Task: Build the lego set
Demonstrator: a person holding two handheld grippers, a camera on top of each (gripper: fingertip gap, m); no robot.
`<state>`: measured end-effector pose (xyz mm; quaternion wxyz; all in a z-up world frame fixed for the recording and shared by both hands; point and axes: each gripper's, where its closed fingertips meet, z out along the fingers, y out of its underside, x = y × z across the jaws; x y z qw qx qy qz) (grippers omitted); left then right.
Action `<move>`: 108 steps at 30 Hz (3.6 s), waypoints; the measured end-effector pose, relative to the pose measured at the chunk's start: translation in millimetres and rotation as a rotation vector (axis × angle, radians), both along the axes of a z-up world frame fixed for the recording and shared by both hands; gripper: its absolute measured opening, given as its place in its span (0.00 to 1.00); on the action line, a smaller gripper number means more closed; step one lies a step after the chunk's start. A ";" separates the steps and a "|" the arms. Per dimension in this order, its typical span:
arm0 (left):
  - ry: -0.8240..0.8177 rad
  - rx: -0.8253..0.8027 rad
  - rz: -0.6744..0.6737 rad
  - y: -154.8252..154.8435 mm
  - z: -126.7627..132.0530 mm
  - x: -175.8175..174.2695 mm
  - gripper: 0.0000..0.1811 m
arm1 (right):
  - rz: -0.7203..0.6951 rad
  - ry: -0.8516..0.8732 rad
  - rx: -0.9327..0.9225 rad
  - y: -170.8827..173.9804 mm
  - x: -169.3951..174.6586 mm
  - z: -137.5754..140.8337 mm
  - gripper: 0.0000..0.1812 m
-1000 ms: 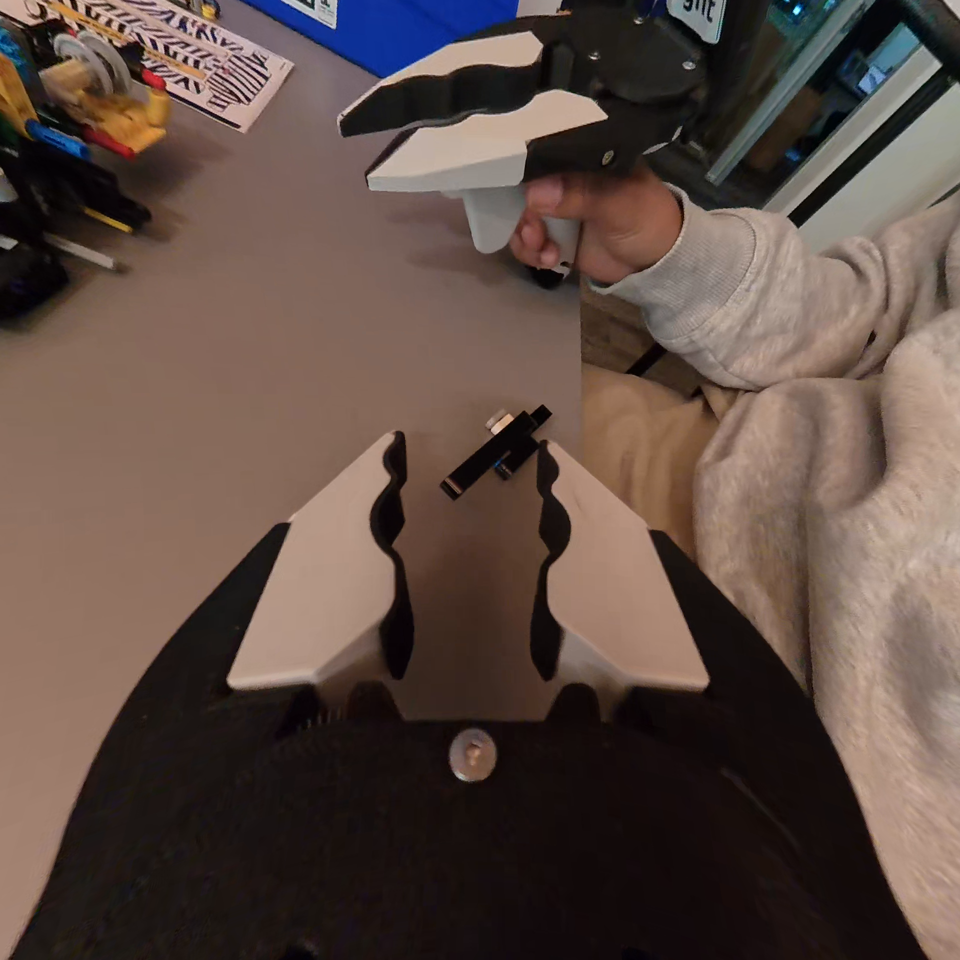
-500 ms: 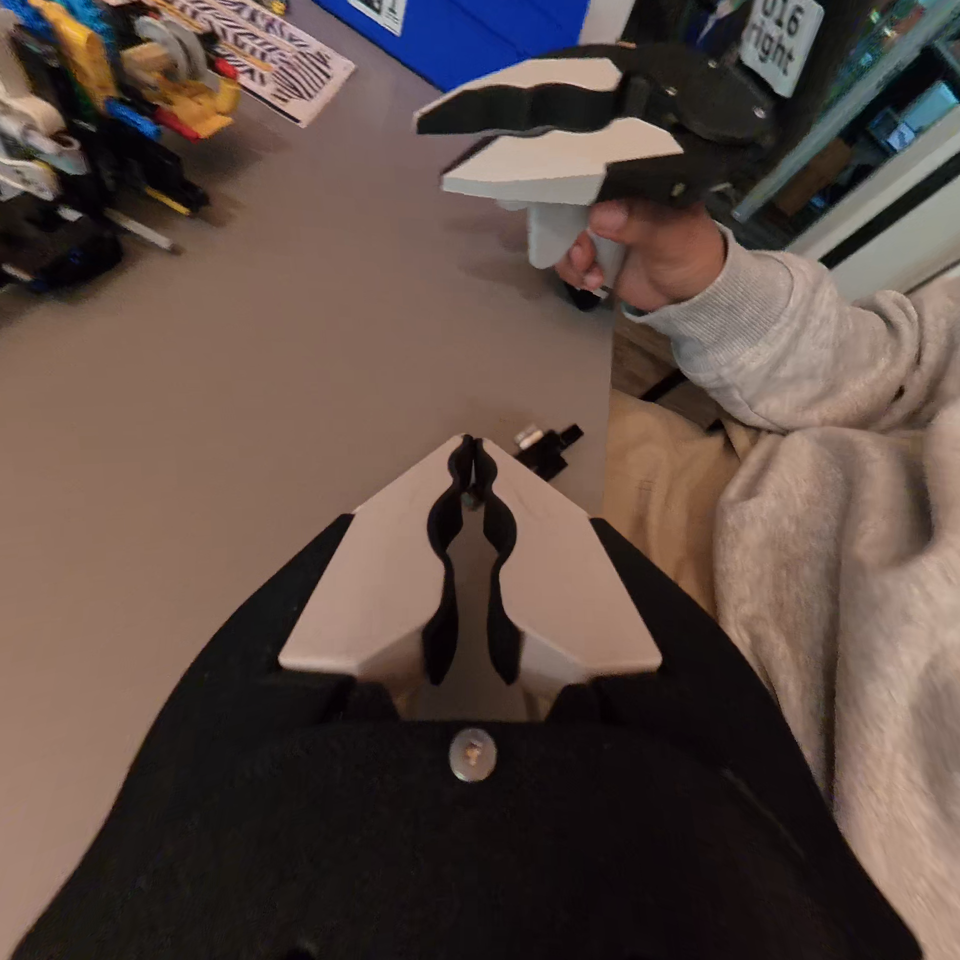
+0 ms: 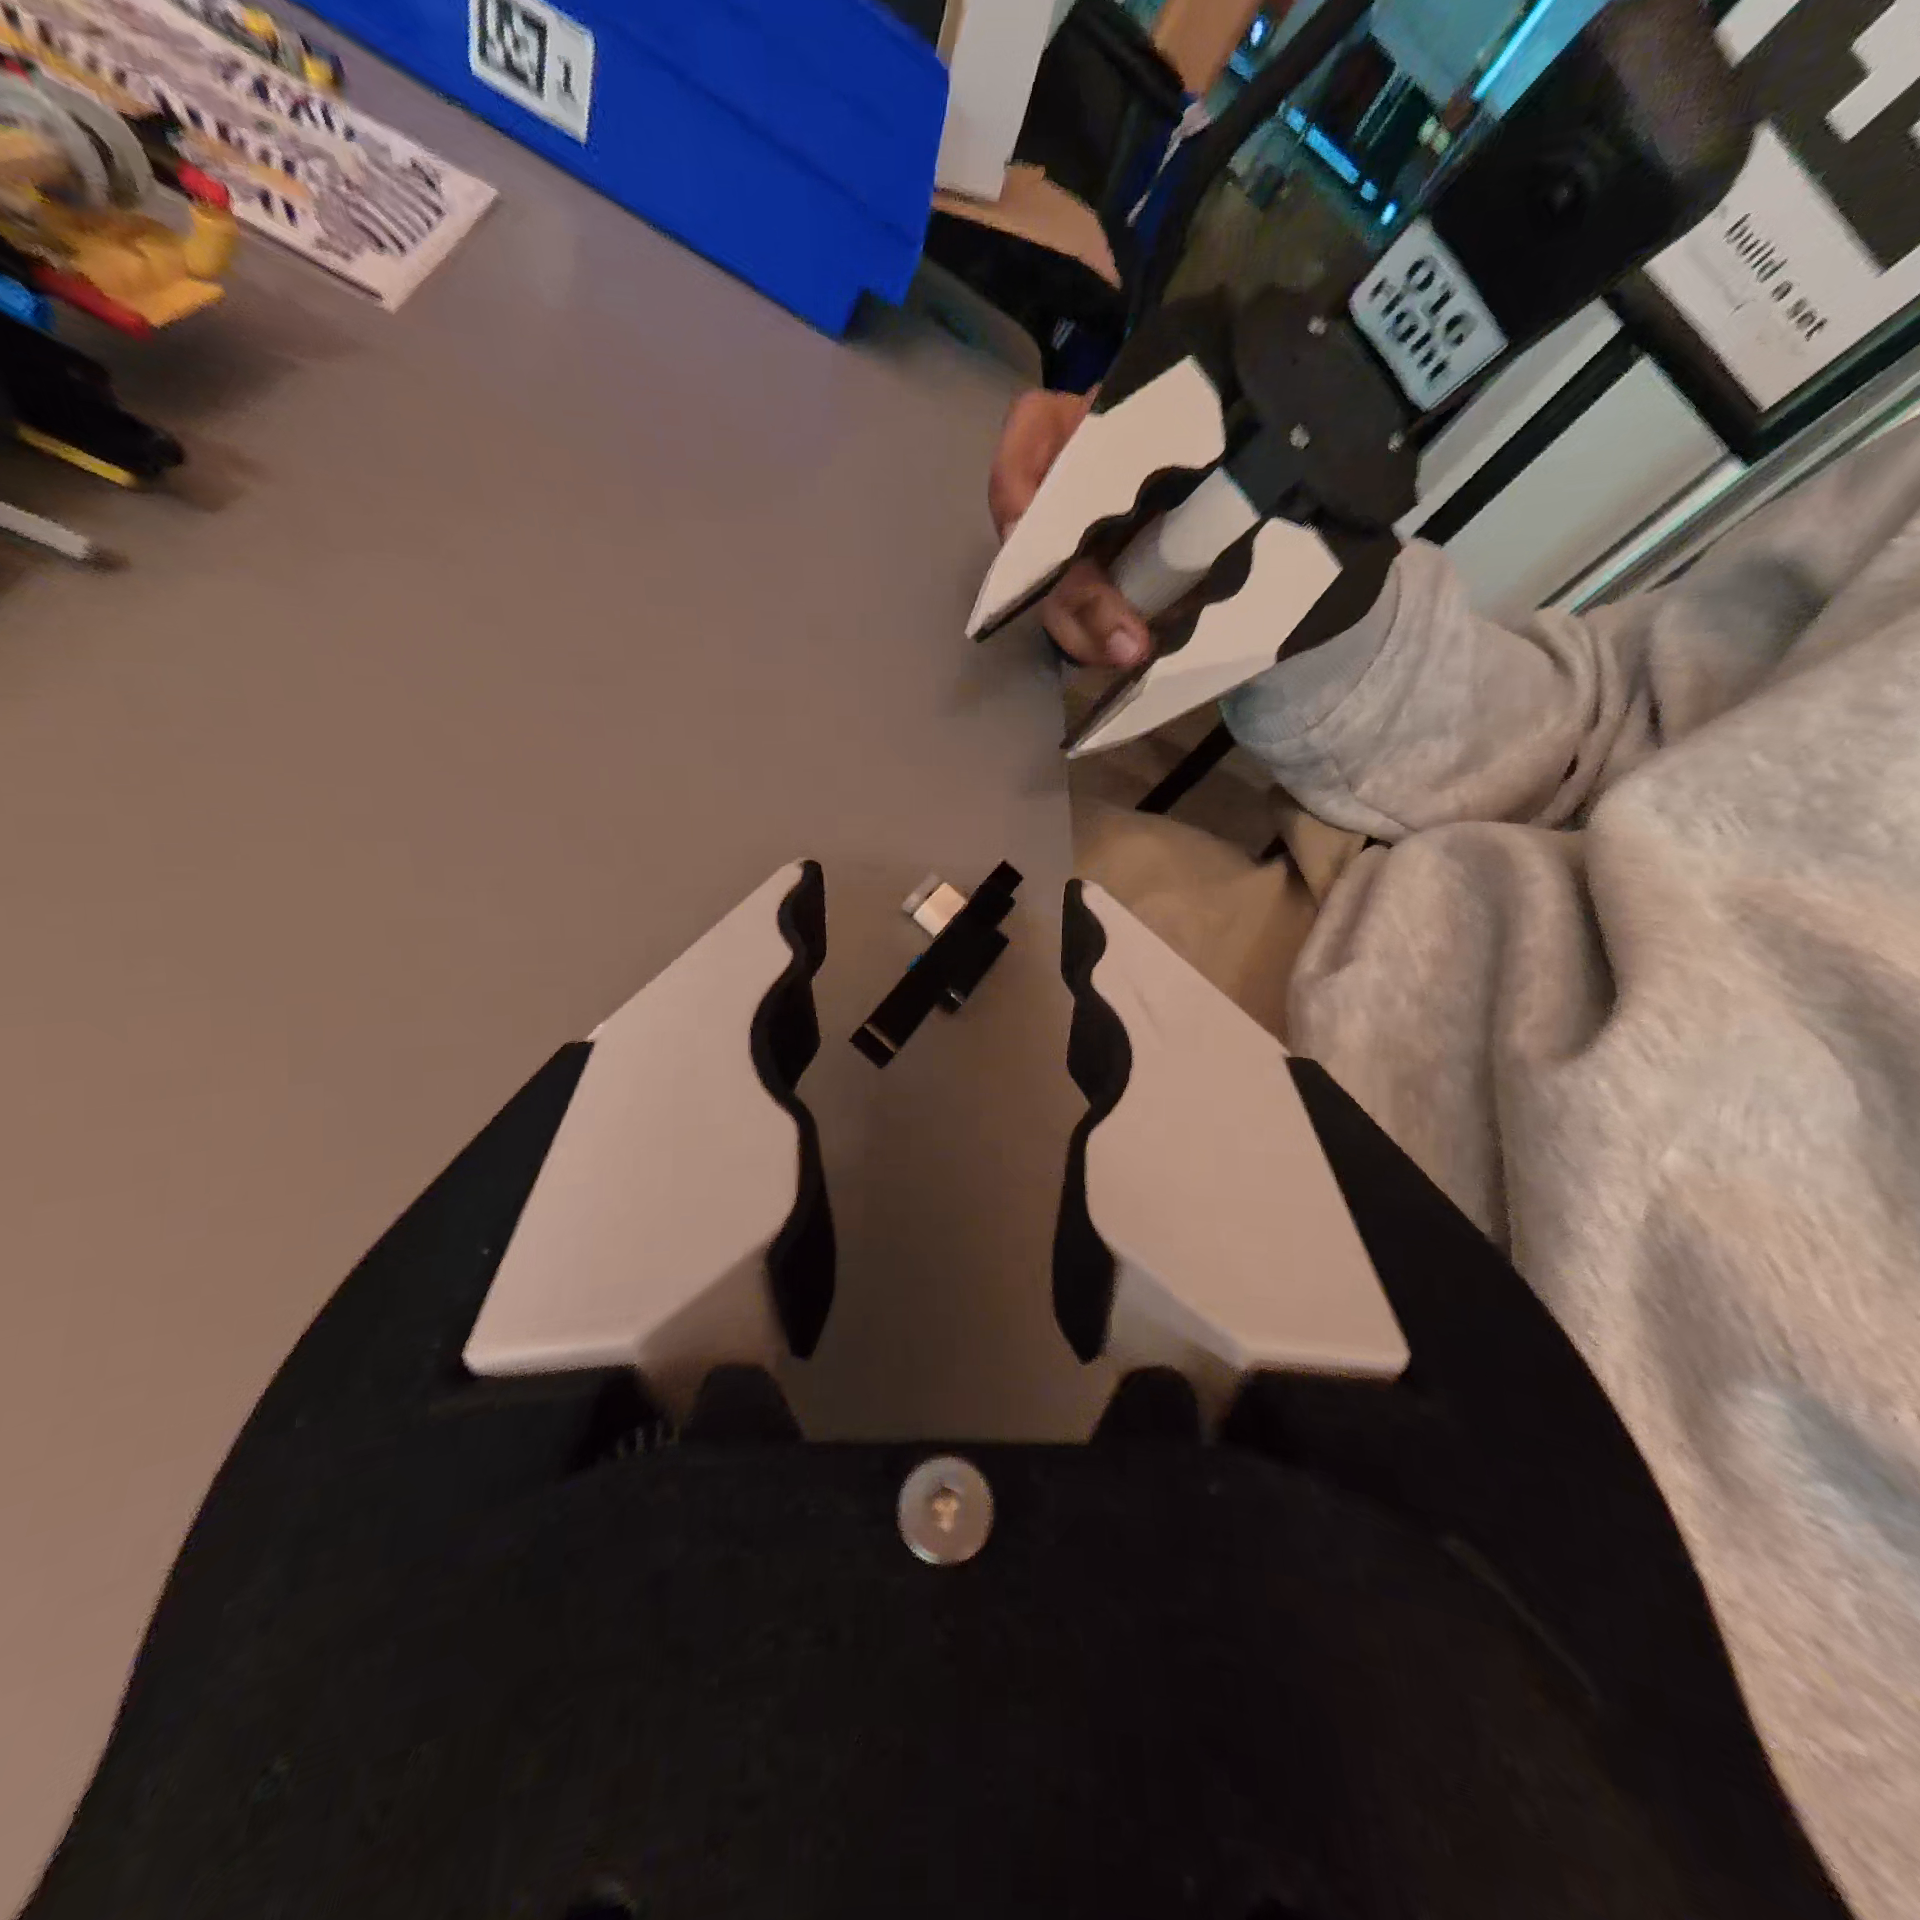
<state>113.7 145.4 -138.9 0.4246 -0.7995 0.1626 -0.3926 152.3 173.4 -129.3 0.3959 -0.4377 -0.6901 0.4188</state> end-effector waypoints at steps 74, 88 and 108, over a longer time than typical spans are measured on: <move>-0.687 -0.096 -0.223 -12.7 66.2 11.4 0.03 | 0.132 0.246 -0.335 -16.5 6.2 55.5 0.21; -0.797 -0.118 -0.305 -16.4 76.4 27.2 0.03 | 0.293 0.280 -0.456 -42.0 15.5 70.9 0.09; -0.727 0.067 0.070 20.3 74.8 -18.8 0.28 | 0.036 0.429 -0.858 30.1 11.0 96.5 0.03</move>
